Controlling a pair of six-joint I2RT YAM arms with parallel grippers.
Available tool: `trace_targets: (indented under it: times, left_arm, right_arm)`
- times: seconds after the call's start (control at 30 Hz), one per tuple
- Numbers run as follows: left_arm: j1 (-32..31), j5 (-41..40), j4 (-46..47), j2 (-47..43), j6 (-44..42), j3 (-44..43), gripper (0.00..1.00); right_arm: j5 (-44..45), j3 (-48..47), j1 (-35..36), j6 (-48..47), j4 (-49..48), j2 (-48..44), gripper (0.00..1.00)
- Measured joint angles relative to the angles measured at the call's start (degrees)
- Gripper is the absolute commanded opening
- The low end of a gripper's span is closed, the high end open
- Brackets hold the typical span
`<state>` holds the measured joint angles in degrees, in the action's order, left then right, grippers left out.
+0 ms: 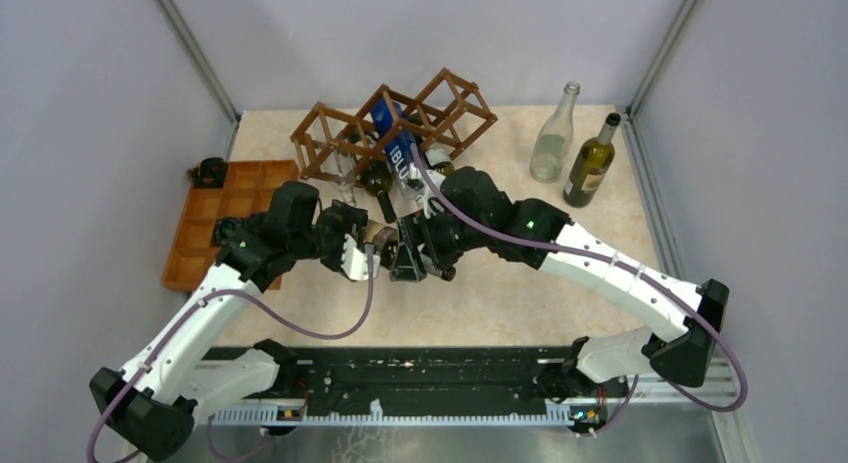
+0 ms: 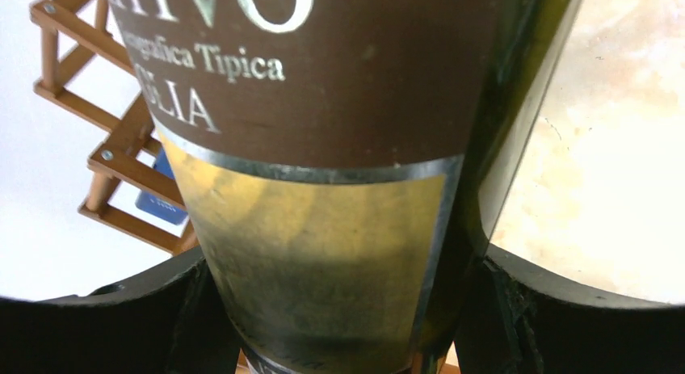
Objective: Take the wine bottle off the wine rack
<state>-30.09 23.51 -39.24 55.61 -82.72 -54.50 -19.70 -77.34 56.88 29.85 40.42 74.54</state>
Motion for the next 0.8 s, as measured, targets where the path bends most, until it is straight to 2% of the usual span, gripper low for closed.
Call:
trace_targets:
  times: [0.13, 0.3, 0.53, 0.63, 0.8]
  left_arm:
    - [0.0, -0.6, 0.4, 0.4, 5.5, 0.0, 0.0]
    - [0.0, -0.3, 0.9, 2.0, 15.3, -2.3, 0.0]
    - [0.0, 1.4, 2.6, 3.6, 29.5, -6.1, 0.0]
    - [0.0, 2.1, 2.7, 4.3, 34.8, -7.1, 0.0]
    - [0.0, 4.1, 2.8, 6.1, 43.9, -10.0, 0.0]
  right_arm:
    - [7.2, -1.5, 0.0, -0.3, -0.4, -1.0, 0.98]
    - [20.2, -2.7, -0.1, -0.2, -0.4, -4.8, 0.99]
    - [34.0, -3.4, -1.7, 0.9, -0.8, -12.9, 0.99]
    - [37.1, -3.4, -2.3, 1.5, -2.0, -15.8, 0.99]
    - [37.2, -3.4, -2.3, 2.3, -5.4, -17.2, 0.99]
